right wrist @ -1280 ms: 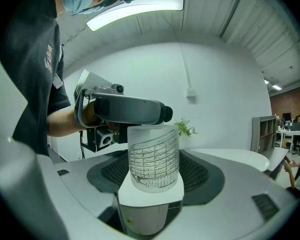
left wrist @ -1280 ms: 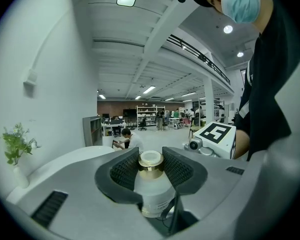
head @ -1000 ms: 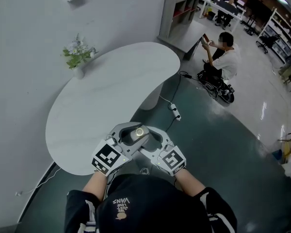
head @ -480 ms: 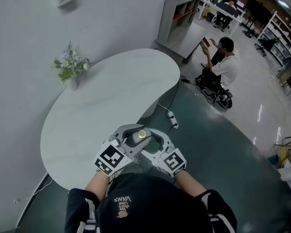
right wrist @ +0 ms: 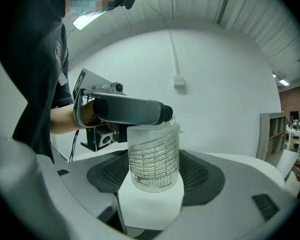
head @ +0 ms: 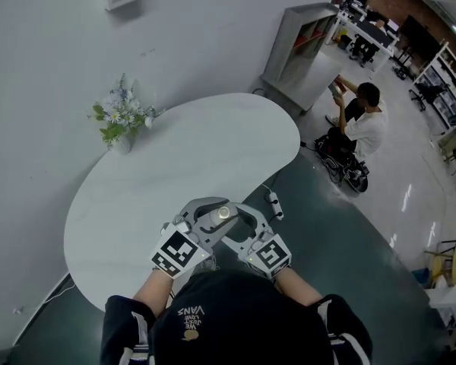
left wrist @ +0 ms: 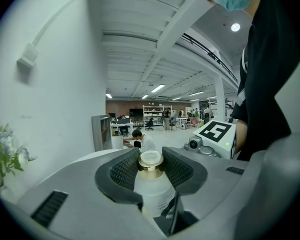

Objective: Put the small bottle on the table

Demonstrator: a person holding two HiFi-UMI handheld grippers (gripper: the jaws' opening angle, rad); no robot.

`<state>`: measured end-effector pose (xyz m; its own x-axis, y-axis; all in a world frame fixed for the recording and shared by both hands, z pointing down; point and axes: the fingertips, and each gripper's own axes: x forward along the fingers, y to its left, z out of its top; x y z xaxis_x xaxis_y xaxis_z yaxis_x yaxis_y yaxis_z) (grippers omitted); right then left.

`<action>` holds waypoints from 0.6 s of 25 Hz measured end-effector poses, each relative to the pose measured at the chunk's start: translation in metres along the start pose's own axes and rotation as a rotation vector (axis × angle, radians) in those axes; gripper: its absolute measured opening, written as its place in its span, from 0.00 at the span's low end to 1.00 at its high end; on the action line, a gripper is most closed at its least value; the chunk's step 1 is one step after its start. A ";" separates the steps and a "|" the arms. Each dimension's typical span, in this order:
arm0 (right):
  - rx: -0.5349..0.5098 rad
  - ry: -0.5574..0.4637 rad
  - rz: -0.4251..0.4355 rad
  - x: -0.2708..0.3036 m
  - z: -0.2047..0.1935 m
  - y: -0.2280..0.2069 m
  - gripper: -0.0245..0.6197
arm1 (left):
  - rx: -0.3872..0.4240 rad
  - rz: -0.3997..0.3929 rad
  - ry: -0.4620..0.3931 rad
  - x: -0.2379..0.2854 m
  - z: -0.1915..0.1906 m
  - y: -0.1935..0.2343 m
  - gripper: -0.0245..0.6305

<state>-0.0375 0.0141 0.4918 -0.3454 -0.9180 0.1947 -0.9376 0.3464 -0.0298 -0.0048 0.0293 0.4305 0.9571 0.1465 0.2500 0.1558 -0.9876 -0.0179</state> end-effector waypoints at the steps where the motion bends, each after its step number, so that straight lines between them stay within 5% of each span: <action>1: 0.000 0.002 0.013 0.007 0.001 -0.002 0.46 | -0.007 0.013 0.001 0.000 -0.002 0.007 0.28; 15: -0.024 0.059 0.313 0.074 -0.016 -0.040 0.46 | -0.065 0.286 0.063 0.016 -0.035 0.089 0.28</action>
<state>-0.0247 -0.0646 0.5232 -0.6135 -0.7536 0.2361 -0.7846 0.6155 -0.0740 0.0160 -0.0582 0.4664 0.9426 -0.1398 0.3033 -0.1357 -0.9901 -0.0348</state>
